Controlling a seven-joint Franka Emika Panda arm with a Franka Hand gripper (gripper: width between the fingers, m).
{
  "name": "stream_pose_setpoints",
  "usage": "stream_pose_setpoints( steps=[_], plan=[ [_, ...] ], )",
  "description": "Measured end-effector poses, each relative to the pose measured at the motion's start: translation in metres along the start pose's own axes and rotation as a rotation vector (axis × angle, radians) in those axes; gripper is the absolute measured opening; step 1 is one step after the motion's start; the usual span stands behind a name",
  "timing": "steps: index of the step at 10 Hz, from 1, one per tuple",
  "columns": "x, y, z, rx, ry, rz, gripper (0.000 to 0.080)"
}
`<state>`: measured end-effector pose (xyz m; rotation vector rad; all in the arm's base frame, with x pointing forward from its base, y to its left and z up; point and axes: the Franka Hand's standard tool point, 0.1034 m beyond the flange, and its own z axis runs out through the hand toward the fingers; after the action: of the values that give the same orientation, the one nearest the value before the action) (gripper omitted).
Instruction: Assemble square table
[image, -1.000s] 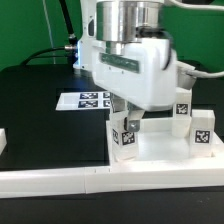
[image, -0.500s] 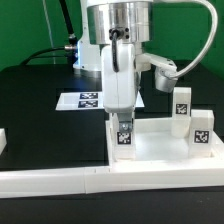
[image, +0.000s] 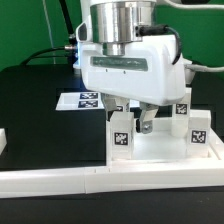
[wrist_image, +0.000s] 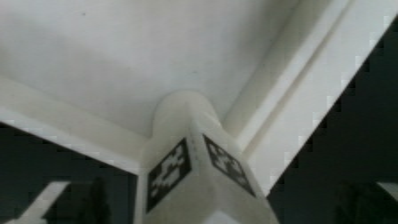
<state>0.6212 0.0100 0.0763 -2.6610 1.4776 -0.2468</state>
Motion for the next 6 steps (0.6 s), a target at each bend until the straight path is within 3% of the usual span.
stream_pose_setpoints(
  steps=[4,6],
  plan=[
    [0.0054,0.0016,0.0011,-0.047,0.015,-0.67,0.0649],
    [0.0077,0.0016,0.0009,-0.048,0.018,-0.684,0.0649]
  ],
)
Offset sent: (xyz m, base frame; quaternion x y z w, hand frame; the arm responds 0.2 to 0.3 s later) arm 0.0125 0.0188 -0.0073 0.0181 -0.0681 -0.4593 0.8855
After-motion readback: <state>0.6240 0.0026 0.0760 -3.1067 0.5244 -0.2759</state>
